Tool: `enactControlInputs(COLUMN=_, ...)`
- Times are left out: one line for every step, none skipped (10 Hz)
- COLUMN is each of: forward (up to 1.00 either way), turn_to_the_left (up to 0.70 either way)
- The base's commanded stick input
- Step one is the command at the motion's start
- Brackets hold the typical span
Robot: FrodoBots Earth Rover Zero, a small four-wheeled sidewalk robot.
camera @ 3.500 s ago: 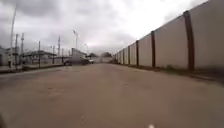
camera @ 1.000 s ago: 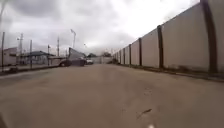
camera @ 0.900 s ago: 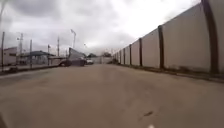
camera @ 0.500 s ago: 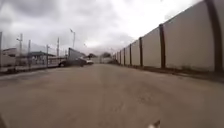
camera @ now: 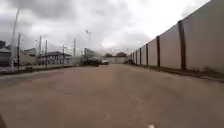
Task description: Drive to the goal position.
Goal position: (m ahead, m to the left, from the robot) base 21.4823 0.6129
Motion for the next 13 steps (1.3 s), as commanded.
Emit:
enactControlInputs(forward=0.5, turn_to_the_left=0.0)
enactControlInputs(forward=0.5, turn_to_the_left=0.0)
enactControlInputs(forward=0.5, turn_to_the_left=0.0)
enactControlInputs(forward=0.5, turn_to_the_left=0.0)
enactControlInputs(forward=0.5, turn_to_the_left=0.0)
enactControlInputs(forward=0.5, turn_to_the_left=0.0)
enactControlInputs(forward=0.5, turn_to_the_left=0.0)
enactControlInputs(forward=0.5, turn_to_the_left=0.0)
enactControlInputs(forward=0.5, turn_to_the_left=0.0)
enactControlInputs(forward=0.5, turn_to_the_left=0.0)
enactControlInputs(forward=0.5, turn_to_the_left=0.0)
enactControlInputs(forward=0.5, turn_to_the_left=0.0)
enactControlInputs(forward=0.5, turn_to_the_left=0.0)
